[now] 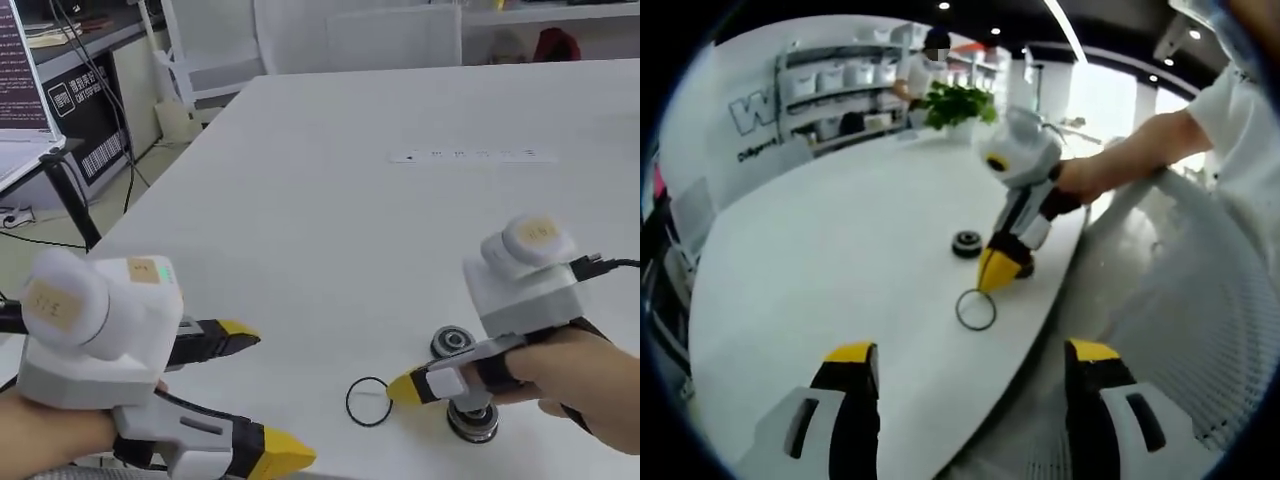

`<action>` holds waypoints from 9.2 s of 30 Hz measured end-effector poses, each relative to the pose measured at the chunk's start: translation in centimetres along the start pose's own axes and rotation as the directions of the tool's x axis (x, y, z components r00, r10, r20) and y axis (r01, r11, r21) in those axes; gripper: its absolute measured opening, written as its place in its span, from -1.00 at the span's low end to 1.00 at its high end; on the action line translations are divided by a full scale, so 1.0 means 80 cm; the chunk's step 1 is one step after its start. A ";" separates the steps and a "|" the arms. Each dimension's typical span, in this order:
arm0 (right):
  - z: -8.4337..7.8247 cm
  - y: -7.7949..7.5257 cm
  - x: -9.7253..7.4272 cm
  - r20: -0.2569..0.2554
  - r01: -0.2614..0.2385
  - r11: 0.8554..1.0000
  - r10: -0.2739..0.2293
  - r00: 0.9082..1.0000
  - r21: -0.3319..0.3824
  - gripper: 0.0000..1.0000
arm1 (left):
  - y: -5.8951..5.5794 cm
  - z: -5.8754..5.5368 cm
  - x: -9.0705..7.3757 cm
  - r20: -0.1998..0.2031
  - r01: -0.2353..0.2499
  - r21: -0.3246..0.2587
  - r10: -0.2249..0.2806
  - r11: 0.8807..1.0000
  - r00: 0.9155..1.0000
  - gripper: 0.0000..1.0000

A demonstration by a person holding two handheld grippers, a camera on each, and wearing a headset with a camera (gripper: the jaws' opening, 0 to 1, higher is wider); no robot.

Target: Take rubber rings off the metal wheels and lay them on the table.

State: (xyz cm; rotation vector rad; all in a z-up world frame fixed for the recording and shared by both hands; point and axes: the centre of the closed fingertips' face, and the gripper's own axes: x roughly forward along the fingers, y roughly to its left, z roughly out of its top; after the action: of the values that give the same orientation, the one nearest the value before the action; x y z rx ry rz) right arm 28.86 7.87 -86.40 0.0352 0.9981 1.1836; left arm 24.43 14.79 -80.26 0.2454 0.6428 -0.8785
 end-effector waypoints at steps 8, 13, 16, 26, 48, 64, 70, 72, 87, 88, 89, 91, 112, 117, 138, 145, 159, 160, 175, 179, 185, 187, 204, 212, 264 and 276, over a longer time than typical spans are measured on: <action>-0.007 -0.008 0.004 0.001 0.026 1.000 -0.026 1.000 0.017 -1.00 | -0.001 -0.002 0.001 0.001 0.002 -0.016 -0.002 1.000 1.000 0.58; -0.005 -0.010 0.004 0.018 0.017 0.999 -0.018 1.000 0.048 -1.00 | 0.003 -0.005 0.001 -0.013 -0.008 -0.013 0.008 1.000 1.000 0.57; -0.004 -0.009 0.004 0.020 0.016 0.999 -0.017 1.000 0.035 -1.00 | 0.004 -0.005 0.001 -0.015 -0.009 -0.014 0.008 1.000 1.000 0.57; 0.000 0.000 0.001 0.010 -0.015 1.000 0.015 1.000 -0.003 -0.81 | 0.007 -0.011 0.001 -0.041 -0.025 -0.006 0.025 1.000 0.999 0.56; 0.042 0.006 -0.064 0.121 -0.016 0.993 0.030 0.992 -0.115 -0.57 | 0.006 -0.010 0.000 -0.030 -0.029 -0.036 0.027 0.999 0.999 0.59; 0.078 0.006 -0.125 0.273 -0.005 0.992 0.040 0.961 -0.129 -0.50 | 0.008 -0.013 -0.001 -0.044 -0.035 -0.032 0.034 0.999 0.998 0.59; 0.074 0.000 -0.139 0.290 0.023 0.991 0.017 0.957 -0.133 -0.48 | 0.008 -0.014 0.000 -0.044 -0.031 -0.041 0.029 0.999 0.999 0.58; 0.070 -0.001 -0.142 0.288 0.022 0.991 0.018 0.957 -0.134 -0.49 | 0.007 -0.014 0.000 -0.046 -0.028 -0.039 0.027 0.999 0.999 0.58; 0.020 -0.011 -0.134 0.176 0.037 0.992 -0.015 0.984 -0.124 -0.52 | 0.012 0.009 -0.009 -0.027 -0.052 0.050 0.053 0.997 0.998 0.62; 0.017 -0.012 -0.134 0.169 0.037 0.992 -0.016 0.986 -0.123 -0.51 | 0.010 0.017 -0.011 -0.008 -0.040 0.036 0.040 0.999 0.999 0.63; 0.017 -0.012 -0.134 0.166 0.038 0.992 -0.017 0.986 -0.124 -0.51 | 0.009 0.021 -0.012 0.004 -0.035 0.031 0.035 0.999 0.999 0.64; 0.013 -0.015 -0.133 0.155 0.045 0.991 -0.025 0.988 -0.126 -0.51 | 0.008 0.038 -0.017 0.046 -0.030 0.016 0.029 0.999 0.999 0.63; -0.030 -0.024 -0.108 0.007 0.041 0.983 -0.040 0.999 -0.180 -0.52 | -0.053 0.166 0.012 0.166 0.065 0.322 -0.124 0.944 0.978 0.48; -0.047 -0.029 -0.098 -0.059 0.037 0.968 -0.054 0.997 -0.249 -0.53 | -0.062 0.187 0.038 0.231 0.074 0.369 -0.168 0.926 0.958 0.39; -0.063 -0.041 -0.086 -0.103 0.030 0.916 -0.077 0.992 -0.399 -0.53 | -0.076 0.140 0.146 0.111 0.214 0.272 -0.251 0.938 0.962 0.19; -0.064 -0.039 -0.082 -0.108 0.013 0.910 -0.063 0.992 -0.415 -0.59 | -0.079 0.104 0.163 0.058 0.202 0.319 -0.231 0.926 0.971 -0.08; -0.066 -0.037 -0.081 -0.116 0.004 0.900 -0.060 0.991 -0.436 -0.65 | -0.089 0.069 0.177 -0.049 0.263 0.359 -0.263 0.896 0.964 -0.34; -0.066 -0.037 -0.081 -0.116 0.003 0.900 -0.060 0.991 -0.436 -0.65 | -0.088 0.069 0.178 -0.047 0.259 0.355 -0.260 0.898 0.965 -0.37; -0.067 -0.039 -0.082 -0.119 0.005 0.885 -0.068 0.991 -0.465 -0.75 | -0.085 0.060 0.183 -0.021 0.267 0.284 -0.272 0.921 0.962 -0.57; -0.067 -0.040 -0.082 -0.119 0.004 0.884 -0.067 0.991 -0.467 -0.75 | -0.083 0.062 0.183 -0.008 0.270 0.238 -0.276 0.933 0.961 -0.60; -0.066 -0.041 -0.082 -0.119 0.004 0.883 -0.068 0.991 -0.470 -0.76 | -0.079 0.063 0.183 0.013 0.257 0.200 -0.265 0.946 0.964 -0.70; -0.066 -0.041 -0.083 -0.118 0.004 0.881 -0.068 0.991 -0.473 -0.77 | -0.078 0.064 0.183 0.016 0.258 0.189 -0.265 0.948 0.964 -0.71; -0.064 -0.045 -0.085 -0.114 0.011 0.848 -0.084 0.990 -0.530 -1.00 | -0.080 0.064 0.182 0.040 0.255 0.188 -0.267 0.949 0.963 -0.71; -0.061 -0.054 -0.086 -0.104 0.056 0.926 -0.101 0.989 -0.373 -1.00 | -0.078 0.064 0.182 0.055 0.246 0.204 -0.262 0.948 0.964 -0.71; -0.039 -0.026 -0.095 0.109 -0.091 0.982 0.073 0.991 0.168 -1.00 | -0.073 0.063 0.182 0.086 0.232 0.163 -0.248 0.959 0.965 -0.72; -0.027 -0.008 -0.093 0.152 -0.174 0.966 0.146 0.978 0.191 -1.00 | -0.073 0.063 0.181 0.083 0.236 0.170 -0.253 0.957 0.964 -0.72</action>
State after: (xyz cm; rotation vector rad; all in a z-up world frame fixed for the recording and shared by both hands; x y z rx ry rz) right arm 27.77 0.79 -83.32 0.3610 1.0051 1.2048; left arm 28.80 -0.35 -84.88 0.2648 0.5127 -1.1765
